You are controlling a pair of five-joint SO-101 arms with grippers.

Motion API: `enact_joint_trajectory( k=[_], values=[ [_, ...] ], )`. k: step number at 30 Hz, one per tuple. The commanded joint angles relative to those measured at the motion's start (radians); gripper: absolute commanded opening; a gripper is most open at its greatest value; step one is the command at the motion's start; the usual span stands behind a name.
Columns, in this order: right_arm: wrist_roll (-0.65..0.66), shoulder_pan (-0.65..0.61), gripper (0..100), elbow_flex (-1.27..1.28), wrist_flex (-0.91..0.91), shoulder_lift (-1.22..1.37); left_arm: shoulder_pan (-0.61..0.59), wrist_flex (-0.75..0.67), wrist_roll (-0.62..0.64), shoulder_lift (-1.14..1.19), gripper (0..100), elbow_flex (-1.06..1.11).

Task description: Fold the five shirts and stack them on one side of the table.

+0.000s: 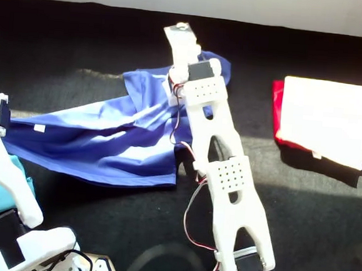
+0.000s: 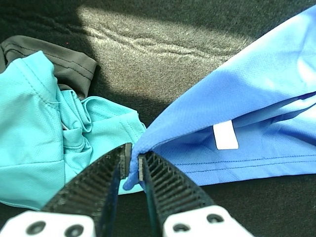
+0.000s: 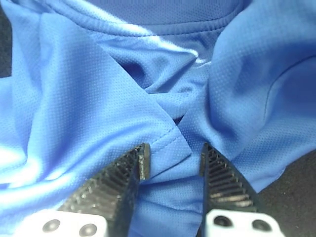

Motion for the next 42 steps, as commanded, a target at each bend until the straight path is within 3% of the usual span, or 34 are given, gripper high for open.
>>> enact_joint_trajectory(
  k=[1,14,19,24,37,42],
  values=[
    [-0.003,-0.015,17.3,0.004,-0.027,-0.010,0.007,-0.014,-0.009,-0.007,1,-0.002],
    [-0.003,-0.031,16.8,0.071,-0.071,-0.013,0.004,-0.014,-0.009,-0.007,1,-0.002],
    [-0.003,-0.031,0.1,0.071,-0.073,-0.012,0.004,-0.014,-0.009,-0.007,1,-0.002],
    [-0.003,-0.027,0.5,0.051,-0.062,-0.028,0.004,-0.014,-0.009,-0.007,1,-0.002],
    [-0.002,-0.019,0.6,-0.223,0.182,-0.145,0.070,-0.008,-0.005,-0.007,1,-0.002],
    [0.008,0.054,0.6,-0.291,0.206,-0.202,0.070,-0.006,-0.003,-0.018,1,-0.015]
  ],
)
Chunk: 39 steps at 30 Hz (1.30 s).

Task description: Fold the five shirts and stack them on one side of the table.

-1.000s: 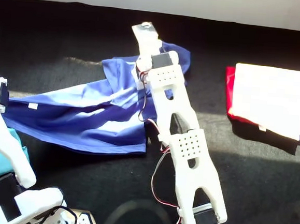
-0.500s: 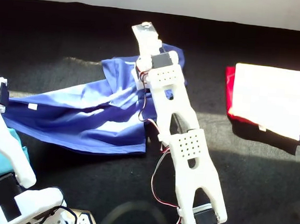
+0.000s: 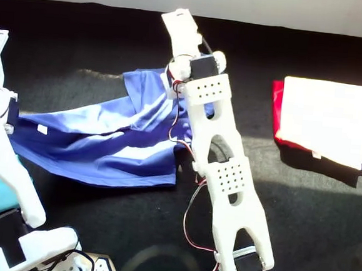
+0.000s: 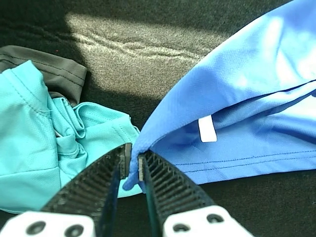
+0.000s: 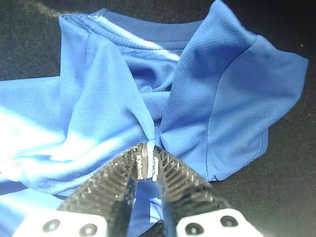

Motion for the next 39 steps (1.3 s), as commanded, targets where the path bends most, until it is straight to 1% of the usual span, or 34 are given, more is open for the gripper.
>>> enact_joint_trajectory(
  k=[1,3,6,9,14,17,20,24,31,34,39],
  values=[
    [0.029,0.085,0.6,-0.102,0.019,-0.153,0.019,-0.011,-0.003,-0.019,1,-0.024],
    [0.068,0.145,0.6,-0.147,0.035,-0.199,0.041,-0.006,-0.003,-0.019,1,-0.061],
    [0.081,0.236,0.6,-0.168,0.041,-0.297,0.088,0.003,0.018,-0.019,1,-0.131],
    [0.081,0.294,0.6,-0.168,0.041,-0.397,0.163,0.061,0.057,-0.019,1,-0.242],
    [0.081,0.314,0.6,-0.168,0.041,-0.539,0.337,0.161,0.098,-0.019,1,-0.473],
    [0.084,0.314,0.6,-0.168,0.041,-0.631,0.392,0.204,0.098,-0.019,1,-0.639],
    [0.135,0.315,0.6,-0.168,0.041,-0.728,0.397,0.218,0.097,-0.019,1,-0.786],
    [0.196,0.315,0.6,-0.168,0.041,-0.857,0.397,0.232,0.095,-0.019,1,-0.906],
    [0.219,0.315,0.6,-0.168,0.039,-1.021,0.395,0.253,0.095,-0.031,1,-1.090],
    [0.256,0.315,0.6,-0.168,0.038,-1.078,0.401,0.255,0.097,-0.093,1,-1.076],
    [0.267,0.315,0.6,-0.166,-0.007,-1.164,0.401,0.255,0.097,-0.239,1,-0.935]
  ],
)
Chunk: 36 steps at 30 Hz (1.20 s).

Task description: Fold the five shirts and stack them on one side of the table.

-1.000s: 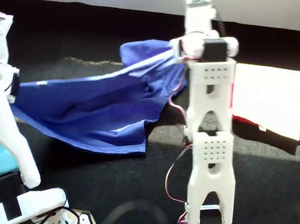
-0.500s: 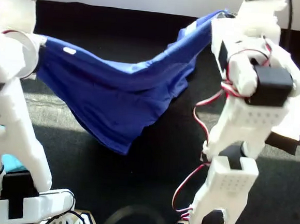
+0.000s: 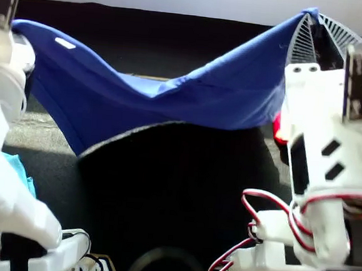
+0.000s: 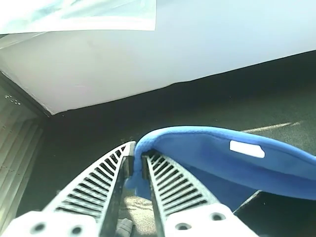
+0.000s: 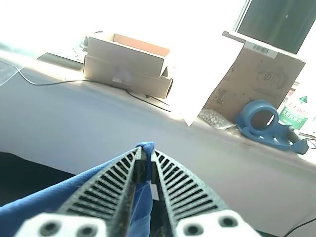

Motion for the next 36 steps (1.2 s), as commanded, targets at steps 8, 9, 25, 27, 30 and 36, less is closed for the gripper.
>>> enact_joint_trajectory(
  k=[8,9,25,27,30,36],
  values=[
    [0.011,0.012,0.6,-0.088,-0.110,-0.203,0.018,-0.002,0.000,-0.297,1,0.271],
    [0.018,0.012,0.6,-0.087,-0.119,-0.219,0.016,-0.002,0.000,-0.315,1,0.283],
    [0.080,0.097,0.6,0.306,-0.361,-0.521,0.013,-0.037,-0.002,-0.492,1,0.389],
    [0.078,0.133,0.6,0.349,-0.384,-0.558,0.013,-0.038,-0.002,-0.521,1,0.390],
    [0.078,0.145,0.6,0.403,-0.395,-0.605,0.013,-0.038,-0.002,-0.552,1,0.390],
    [0.078,0.147,0.6,0.472,-0.395,-0.638,0.013,-0.054,-0.002,-0.588,1,0.390]
  ],
)
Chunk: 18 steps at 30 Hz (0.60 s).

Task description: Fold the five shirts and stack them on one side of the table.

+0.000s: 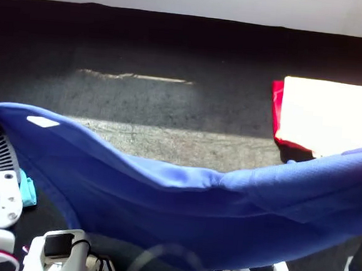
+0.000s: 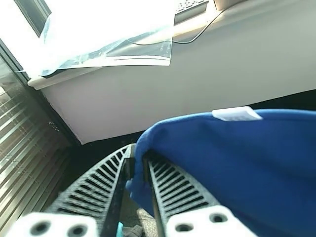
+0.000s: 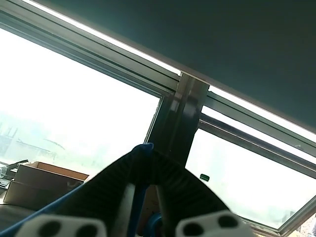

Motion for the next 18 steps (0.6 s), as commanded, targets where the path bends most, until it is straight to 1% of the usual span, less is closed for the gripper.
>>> enact_joint_trajectory(
  k=[1,5,8,10,13,16,18],
  values=[
    [0.005,0.008,0.6,0.048,-0.021,-0.002,0.008,-0.029,0.000,-0.005,1,0.004],
    [0.003,0.005,0.6,0.117,-0.027,0.005,0.008,-0.029,-0.018,-0.001,1,0.030],
    [0.002,0.005,0.6,0.234,-0.084,0.004,0.008,-0.038,-0.069,-0.001,1,0.125],
    [0.002,0.004,0.6,0.325,-0.125,0.004,0.007,-0.080,-0.084,-0.001,1,0.228],
    [0.002,0.004,0.6,0.510,-0.211,0.004,-0.036,-0.189,-0.098,-0.002,1,0.390],
    [0.002,0.002,0.6,0.696,-0.314,0.004,-0.077,-0.359,-0.098,-0.001,1,0.558],
    [0.002,-0.002,0.6,0.814,-0.389,0.004,-0.082,-0.454,-0.098,-0.001,1,0.647]
  ],
)
